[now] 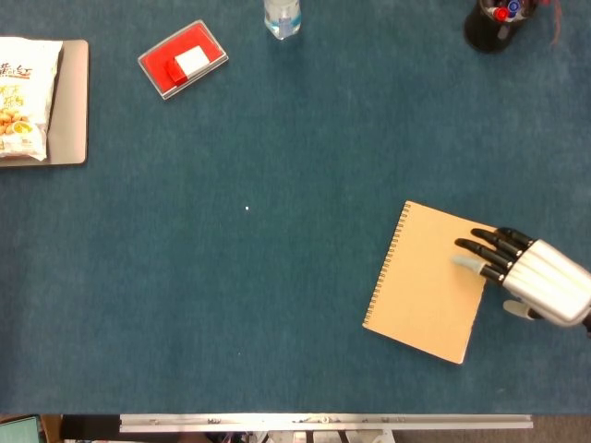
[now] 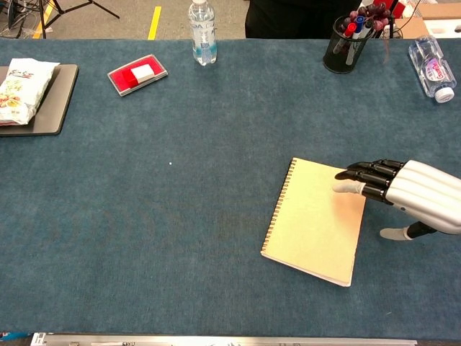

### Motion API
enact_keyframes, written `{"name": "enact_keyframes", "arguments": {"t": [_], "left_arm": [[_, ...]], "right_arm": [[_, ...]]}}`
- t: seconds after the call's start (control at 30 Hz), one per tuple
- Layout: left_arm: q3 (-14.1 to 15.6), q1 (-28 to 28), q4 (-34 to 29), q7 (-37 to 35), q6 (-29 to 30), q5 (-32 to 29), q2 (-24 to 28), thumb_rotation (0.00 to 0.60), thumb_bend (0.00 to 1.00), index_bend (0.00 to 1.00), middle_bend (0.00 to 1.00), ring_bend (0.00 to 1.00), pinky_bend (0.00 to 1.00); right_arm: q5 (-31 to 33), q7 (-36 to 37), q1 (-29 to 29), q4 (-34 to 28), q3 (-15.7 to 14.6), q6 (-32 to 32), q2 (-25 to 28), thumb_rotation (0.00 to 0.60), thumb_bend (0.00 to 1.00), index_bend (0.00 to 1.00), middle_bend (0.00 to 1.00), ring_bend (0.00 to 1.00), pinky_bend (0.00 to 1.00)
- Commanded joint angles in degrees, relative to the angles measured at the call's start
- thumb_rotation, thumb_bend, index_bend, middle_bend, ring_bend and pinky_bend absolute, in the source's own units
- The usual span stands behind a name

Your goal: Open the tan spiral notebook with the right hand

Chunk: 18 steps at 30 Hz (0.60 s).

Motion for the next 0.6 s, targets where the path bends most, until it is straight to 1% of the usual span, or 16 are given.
{"name": "enact_keyframes", "arguments": {"t": [0.03,0.37,0.6], "left_arm": [[0.0,0.0,0.0,-0.1,0.0,-0.1,0.0,0.6,0.19,0.44,0.37,0.21,0.42],[-0.1,0.3,0.0,-0.6,0.3,0.0,0.3,0.6,0.19,0.44,0.37,0.21,0.42],[-0.1,0.3,0.0,-0.7,0.4,0.0,0.3,0.6,0.19,0.44,0.37,0.21,0.42]], "right_arm": [[0.3,0.4,0.4,0.7,-0.2,-0.4,-0.9,0.6,0.0,0.18,0.15,0.13,0.26],[0.9,2.0,1.2,3.3,-0.6,-0.3,-4.2,0.6,0.0,0.18,0.15,0.13,0.26],[1.3,2.6,1.5,4.3,-1.2,-0.2,-5.2,0.6,0.0,0.18,0.15,0.13,0.26]]}}
